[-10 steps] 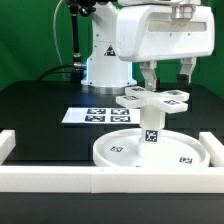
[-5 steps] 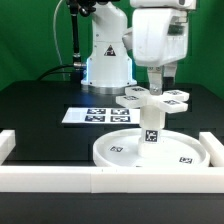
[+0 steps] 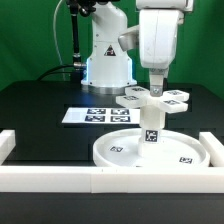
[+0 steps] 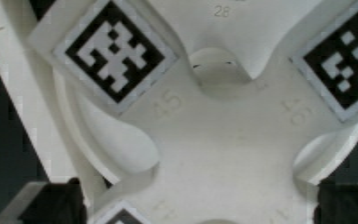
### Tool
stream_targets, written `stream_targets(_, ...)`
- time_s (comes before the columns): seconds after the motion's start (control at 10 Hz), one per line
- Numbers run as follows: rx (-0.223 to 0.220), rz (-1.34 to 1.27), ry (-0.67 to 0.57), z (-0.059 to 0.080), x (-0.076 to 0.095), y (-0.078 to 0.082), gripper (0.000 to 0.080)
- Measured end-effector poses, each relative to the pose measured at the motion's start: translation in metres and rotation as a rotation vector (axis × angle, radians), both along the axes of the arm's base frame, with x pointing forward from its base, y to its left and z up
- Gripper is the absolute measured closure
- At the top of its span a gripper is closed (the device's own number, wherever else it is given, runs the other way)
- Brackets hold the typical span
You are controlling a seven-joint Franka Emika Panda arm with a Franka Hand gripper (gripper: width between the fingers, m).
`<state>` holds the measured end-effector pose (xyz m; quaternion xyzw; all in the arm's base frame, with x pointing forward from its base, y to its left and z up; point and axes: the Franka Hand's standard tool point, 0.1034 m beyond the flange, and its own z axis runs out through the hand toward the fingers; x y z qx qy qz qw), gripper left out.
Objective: Assemble round table
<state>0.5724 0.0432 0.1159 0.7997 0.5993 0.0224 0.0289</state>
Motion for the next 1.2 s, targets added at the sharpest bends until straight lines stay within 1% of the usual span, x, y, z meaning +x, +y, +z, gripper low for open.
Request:
stream_targets(0.3, -0.002, -0.013, 0.015, -0.009, -0.003, -0.007, 0.015)
stream_targets(0.7, -0.004, -0.016, 0.022, -0.013, -0.004, -0.009, 0.015)
stream_targets(0.8, -0.004, -0.016, 0.022, -0.013, -0.004, -0.009, 0.0251)
stream_targets(0.9, -0.004, -0.016, 0.031, -0.014, -0.007, -0.009, 0.0251)
stream_targets(1.0, -0.005, -0.016, 0.035, -0.014, -0.008, -0.009, 0.036)
stream_targets(1.2, -0.003, -0.041, 0.035, -0.015, -0.008, -0.009, 0.036)
